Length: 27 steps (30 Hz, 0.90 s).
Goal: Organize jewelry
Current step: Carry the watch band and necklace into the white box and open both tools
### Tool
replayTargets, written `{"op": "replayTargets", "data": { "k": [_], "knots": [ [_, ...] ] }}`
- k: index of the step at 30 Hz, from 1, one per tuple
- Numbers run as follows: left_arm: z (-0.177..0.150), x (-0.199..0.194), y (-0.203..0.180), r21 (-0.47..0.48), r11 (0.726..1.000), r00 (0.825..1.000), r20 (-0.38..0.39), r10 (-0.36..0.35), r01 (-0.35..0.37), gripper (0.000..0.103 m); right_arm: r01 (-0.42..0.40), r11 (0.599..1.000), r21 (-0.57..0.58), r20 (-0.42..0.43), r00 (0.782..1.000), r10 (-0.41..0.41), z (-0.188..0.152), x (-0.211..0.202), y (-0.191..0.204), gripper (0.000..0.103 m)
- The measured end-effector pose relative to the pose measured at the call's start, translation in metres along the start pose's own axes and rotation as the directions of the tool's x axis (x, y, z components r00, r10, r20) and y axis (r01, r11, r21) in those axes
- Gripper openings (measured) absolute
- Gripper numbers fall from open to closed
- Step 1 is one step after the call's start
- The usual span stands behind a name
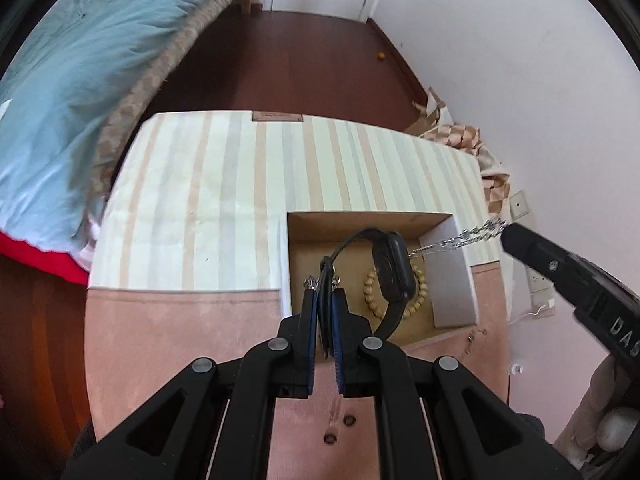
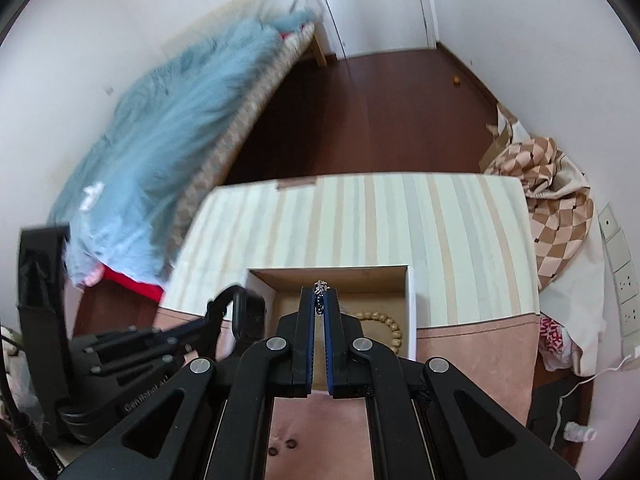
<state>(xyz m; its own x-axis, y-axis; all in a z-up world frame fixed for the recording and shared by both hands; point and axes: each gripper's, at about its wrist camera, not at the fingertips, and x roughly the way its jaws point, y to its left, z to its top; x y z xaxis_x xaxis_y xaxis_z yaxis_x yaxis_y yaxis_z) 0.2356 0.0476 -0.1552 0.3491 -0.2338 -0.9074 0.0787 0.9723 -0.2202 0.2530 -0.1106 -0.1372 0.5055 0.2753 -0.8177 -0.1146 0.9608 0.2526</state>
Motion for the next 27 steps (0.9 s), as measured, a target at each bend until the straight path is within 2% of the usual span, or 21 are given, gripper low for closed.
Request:
{"op": "replayTargets", "data": {
  "k": [2, 5, 10, 11, 12, 13, 14, 15, 16, 19, 20, 21, 25, 27],
  "knots": [
    [0.009, 0.012, -0.002, 0.000, 1.000, 1.000, -0.021, 0.004, -0.004, 0.006, 0.017, 1.000, -0.011, -0.027, 0.999, -0.018, 0.004, 0.013, -0.005, 0.004],
    [0.023, 0.027, -0.006, -0.001, 1.000, 0.999, -0.040, 0.023, -0.023, 0.013, 0.026, 1.000, -0.019, -0.075, 0.997, -0.027, 0.008, 0.031, -0.011, 0.004],
    [0.042, 0.038, -0.008, -0.011, 0.998, 0.996, -0.077, 0.053, -0.054, 0.013, 0.042, 0.999, -0.025, -0.136, 0.990, -0.045, 0.016, 0.048, -0.018, 0.006],
    [0.045, 0.037, -0.008, -0.009, 0.998, 0.996, -0.068, 0.063, -0.064, 0.020, 0.037, 0.999, -0.021, -0.152, 0.987, -0.040, 0.018, 0.051, -0.020, 0.006],
    [0.047, 0.035, -0.008, -0.010, 0.997, 0.995, -0.060, 0.077, -0.078, 0.041, 0.045, 0.999, -0.019, -0.161, 0.986, -0.048, 0.018, 0.051, -0.022, 0.007],
    [0.048, 0.031, -0.007, -0.015, 0.996, 0.995, -0.042, 0.091, -0.092, 0.055, 0.054, 0.998, -0.015, -0.164, 0.985, -0.056, 0.018, 0.051, -0.023, 0.012],
    [0.048, 0.027, -0.006, -0.021, 0.995, 0.995, -0.027, 0.098, -0.098, 0.078, 0.057, 0.998, -0.014, -0.164, 0.985, -0.059, 0.018, 0.050, -0.025, 0.017],
    [0.048, 0.023, -0.004, -0.028, 0.994, 0.994, -0.014, 0.107, -0.107, 0.083, 0.062, 0.998, -0.011, -0.162, 0.985, -0.063, 0.017, 0.049, -0.027, 0.029],
    [0.047, 0.019, -0.002, -0.034, 0.992, 0.993, -0.004, 0.119, -0.120, 0.083, 0.070, 0.998, -0.010, -0.161, 0.984, -0.070, 0.017, 0.048, -0.028, 0.043],
    [0.044, 0.016, 0.004, -0.033, 0.986, 0.986, -0.007, 0.164, -0.164, 0.085, 0.076, 0.997, -0.002, -0.159, 0.984, -0.076, 0.014, 0.044, -0.032, 0.048],
    [0.041, 0.015, 0.006, -0.030, 0.982, 0.983, -0.006, 0.185, -0.185, 0.092, 0.102, 0.995, -0.010, -0.162, 0.982, -0.102, 0.012, 0.042, -0.031, 0.049],
    [0.039, 0.014, 0.006, -0.026, 0.979, 0.980, 0.001, 0.200, -0.200, 0.098, 0.115, 0.993, -0.018, -0.159, 0.980, -0.116, 0.010, 0.041, -0.030, 0.055],
    [0.023, 0.007, 0.010, -0.017, 0.962, 0.961, 0.036, 0.272, -0.272, 0.100, 0.185, 0.981, -0.060, -0.149, 0.970, -0.192, -0.001, 0.037, -0.025, 0.085],
    [0.014, 0.005, 0.011, -0.014, 0.953, 0.952, 0.044, 0.304, -0.303, 0.101, 0.240, 0.967, -0.086, -0.142, 0.958, -0.250, -0.010, 0.036, -0.022, 0.093]
  ]
}}
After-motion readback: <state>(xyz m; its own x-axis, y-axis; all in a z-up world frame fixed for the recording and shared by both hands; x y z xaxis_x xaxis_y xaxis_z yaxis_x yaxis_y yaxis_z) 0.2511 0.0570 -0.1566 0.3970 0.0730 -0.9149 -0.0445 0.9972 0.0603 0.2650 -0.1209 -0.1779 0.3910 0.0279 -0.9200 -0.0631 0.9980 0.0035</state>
